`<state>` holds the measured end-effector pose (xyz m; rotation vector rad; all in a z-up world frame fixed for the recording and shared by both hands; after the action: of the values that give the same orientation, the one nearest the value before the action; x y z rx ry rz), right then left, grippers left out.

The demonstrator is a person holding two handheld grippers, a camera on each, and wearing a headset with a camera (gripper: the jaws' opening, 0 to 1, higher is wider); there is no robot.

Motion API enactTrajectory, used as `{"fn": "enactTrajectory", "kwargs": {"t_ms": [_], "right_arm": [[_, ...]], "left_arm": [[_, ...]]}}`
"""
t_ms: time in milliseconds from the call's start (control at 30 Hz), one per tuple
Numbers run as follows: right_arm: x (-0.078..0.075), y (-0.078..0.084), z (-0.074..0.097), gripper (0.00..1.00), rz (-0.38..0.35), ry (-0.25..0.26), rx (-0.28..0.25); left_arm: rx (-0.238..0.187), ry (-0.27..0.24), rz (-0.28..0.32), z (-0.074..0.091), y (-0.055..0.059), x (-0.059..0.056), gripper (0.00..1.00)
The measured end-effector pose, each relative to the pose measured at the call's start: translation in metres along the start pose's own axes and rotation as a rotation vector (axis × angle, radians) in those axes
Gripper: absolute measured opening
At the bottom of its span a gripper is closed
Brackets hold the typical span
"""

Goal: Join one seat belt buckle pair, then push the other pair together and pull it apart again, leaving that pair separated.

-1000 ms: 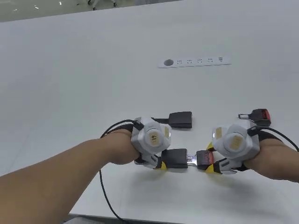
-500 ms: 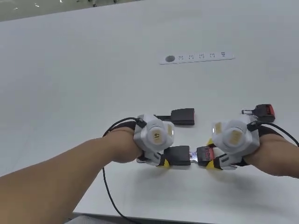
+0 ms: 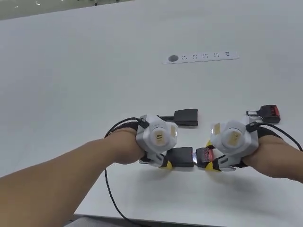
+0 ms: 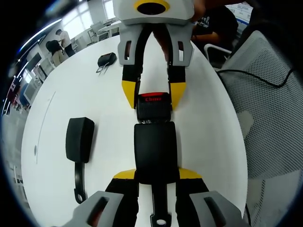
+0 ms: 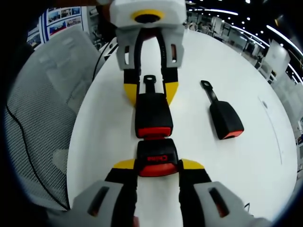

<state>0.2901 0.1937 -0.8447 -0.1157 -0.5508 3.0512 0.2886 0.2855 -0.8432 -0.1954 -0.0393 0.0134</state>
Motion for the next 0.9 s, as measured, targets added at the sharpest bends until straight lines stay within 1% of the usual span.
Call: {"fn": "enactTrajectory", "kwargs": {"t_ms": [167, 233, 333, 467, 900], "right_arm": [[0.001, 0.001, 0.000, 0.32, -0.004, 0.002, 0.008], [0.002, 0.004, 0.002, 0.32, 0.000, 0.010, -0.003], [0.004, 0.007, 0.004, 0.32, -0.004, 0.006, -0.012], [0.005, 0.007, 0.004, 0.31, 0.001, 0.003, -0.004], [0.005, 0.009, 0.004, 0.31, -0.005, -0.009, -0.007]], "left_arm": [[0.006, -0.004, 0.003, 0.000, 0.000, 0.000, 0.29], [0.001, -0.001, 0.020, 0.000, 0.001, 0.000, 0.29], [-0.004, 0.005, 0.032, 0.000, 0.002, 0.000, 0.29], [0.005, 0.011, 0.034, 0.000, 0.002, 0.001, 0.29], [-0.011, 0.012, 0.053, 0.000, 0.002, 0.000, 0.29]]}}
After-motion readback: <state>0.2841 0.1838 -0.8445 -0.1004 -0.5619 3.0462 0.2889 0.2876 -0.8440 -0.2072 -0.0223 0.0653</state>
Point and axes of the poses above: the centre of the closed fingertips' face, and the gripper's own axes: z roughly backward along the fingers, x roughly to its left, y roughly out of its underside, the point moved 2 cm from there along z, roughly backward along the fingers, and after that the axes turned 13 degrees about x, right-handed, at the moved point
